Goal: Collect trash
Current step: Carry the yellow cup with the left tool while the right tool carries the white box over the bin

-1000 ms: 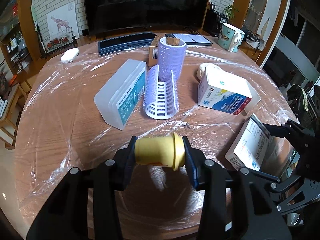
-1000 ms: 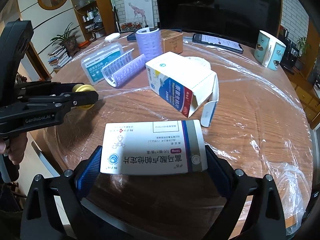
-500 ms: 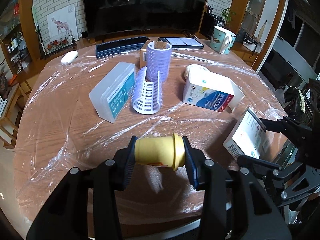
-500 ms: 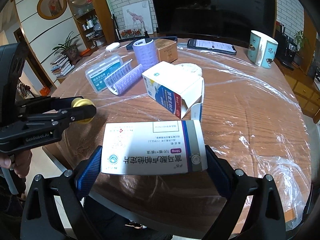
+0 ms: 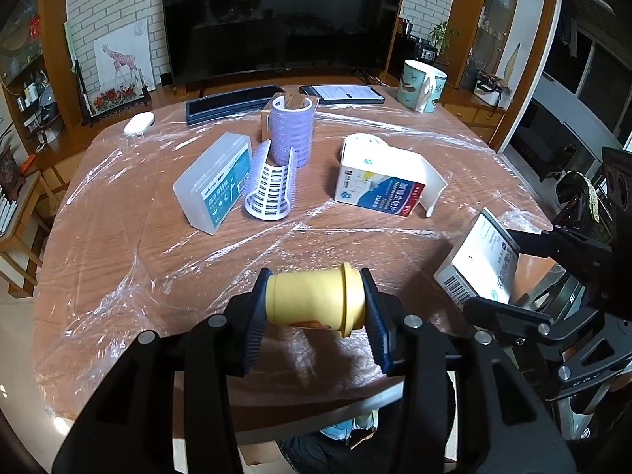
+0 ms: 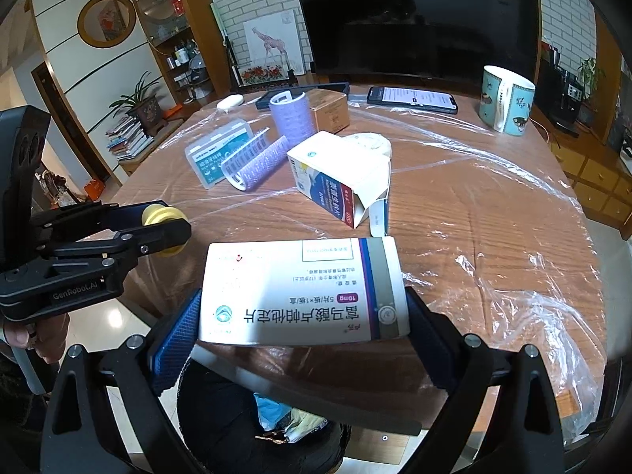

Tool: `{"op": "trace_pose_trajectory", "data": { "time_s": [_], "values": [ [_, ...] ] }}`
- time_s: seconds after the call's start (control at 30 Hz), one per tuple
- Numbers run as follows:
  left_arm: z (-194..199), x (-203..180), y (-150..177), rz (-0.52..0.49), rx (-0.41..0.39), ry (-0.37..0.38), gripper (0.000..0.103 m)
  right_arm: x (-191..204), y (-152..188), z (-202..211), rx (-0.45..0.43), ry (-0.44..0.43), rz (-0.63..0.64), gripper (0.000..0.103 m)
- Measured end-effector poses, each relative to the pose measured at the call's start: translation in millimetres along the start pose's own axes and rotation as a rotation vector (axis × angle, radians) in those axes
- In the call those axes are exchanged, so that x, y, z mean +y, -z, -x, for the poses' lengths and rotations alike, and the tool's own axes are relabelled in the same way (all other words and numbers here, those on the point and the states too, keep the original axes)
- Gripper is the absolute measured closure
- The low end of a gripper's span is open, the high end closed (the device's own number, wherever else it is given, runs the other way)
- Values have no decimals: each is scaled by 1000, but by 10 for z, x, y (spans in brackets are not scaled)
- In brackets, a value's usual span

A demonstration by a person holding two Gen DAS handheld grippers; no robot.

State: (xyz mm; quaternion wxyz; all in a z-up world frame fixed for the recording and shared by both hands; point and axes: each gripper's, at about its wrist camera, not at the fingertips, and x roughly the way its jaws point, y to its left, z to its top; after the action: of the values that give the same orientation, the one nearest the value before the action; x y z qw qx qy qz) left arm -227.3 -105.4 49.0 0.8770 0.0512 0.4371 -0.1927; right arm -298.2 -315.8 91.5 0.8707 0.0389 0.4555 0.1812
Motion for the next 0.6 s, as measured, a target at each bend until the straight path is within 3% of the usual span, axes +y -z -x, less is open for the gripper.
{"op": "trace_pose_trajectory", "data": {
  "time_s": [0.6],
  "values": [
    [234,-144,231,-5,1,21,58,56,252,283,-6,-21,11,9]
  ]
}}
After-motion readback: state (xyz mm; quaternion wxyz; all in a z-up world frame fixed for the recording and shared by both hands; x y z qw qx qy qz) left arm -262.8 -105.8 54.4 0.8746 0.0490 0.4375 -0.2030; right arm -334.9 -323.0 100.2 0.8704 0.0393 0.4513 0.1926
